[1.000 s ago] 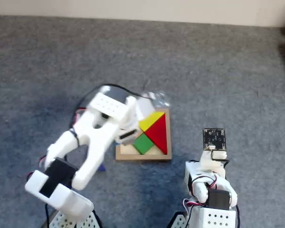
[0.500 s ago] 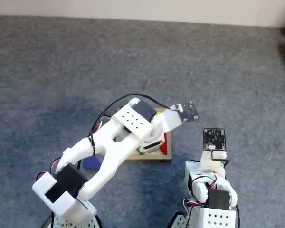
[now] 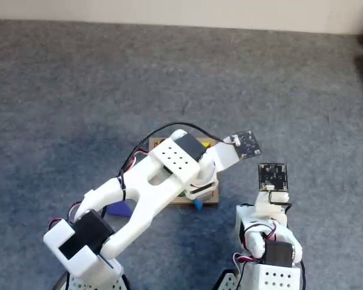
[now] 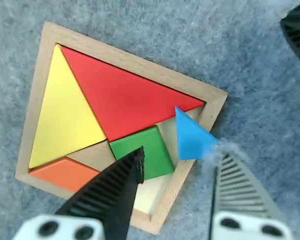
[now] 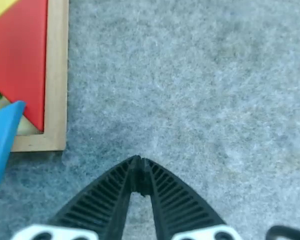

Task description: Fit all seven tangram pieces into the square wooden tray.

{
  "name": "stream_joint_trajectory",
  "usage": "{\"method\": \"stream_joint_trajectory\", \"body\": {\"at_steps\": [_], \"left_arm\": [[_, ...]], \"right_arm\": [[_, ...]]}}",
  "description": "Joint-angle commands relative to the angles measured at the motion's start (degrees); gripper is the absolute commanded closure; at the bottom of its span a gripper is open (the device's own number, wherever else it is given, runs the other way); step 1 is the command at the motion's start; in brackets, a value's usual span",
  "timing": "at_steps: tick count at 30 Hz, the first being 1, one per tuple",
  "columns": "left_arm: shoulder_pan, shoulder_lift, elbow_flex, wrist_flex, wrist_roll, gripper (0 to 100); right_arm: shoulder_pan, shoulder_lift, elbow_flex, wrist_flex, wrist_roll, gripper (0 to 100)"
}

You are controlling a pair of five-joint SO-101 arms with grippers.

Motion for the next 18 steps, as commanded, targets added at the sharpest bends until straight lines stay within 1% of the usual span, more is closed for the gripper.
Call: {"method": "stream_joint_trajectory", "body": {"at_steps": [1,6,7,11,15,18], "left_arm": [[-2.15,-0.66,-1.98,-0.44,0.44,78],[-1.63,-0.48,0.84,-0.79,0.70,78],[-1.45,-0.48,1.54,-0.88,1.67,78],[-0.92,-0.40,4.26,-3.96,12.48,78],[-1.27,-0.40,8.04,-8.00,17.23,78],[-1.36,-0.40,8.75,-9.23,21.80,78]], "right_arm": [[0.57,-1.01,5.85,0.40,0.62,99.3],[0.57,-1.01,5.85,0.40,0.62,99.3],[0.57,-1.01,5.85,0.40,0.62,99.3],[0.57,-1.01,5.85,0.40,0.62,99.3],[0.57,-1.01,5.85,0.40,0.62,99.3],[0.57,-1.01,5.85,0.40,0.62,99.3]]}}
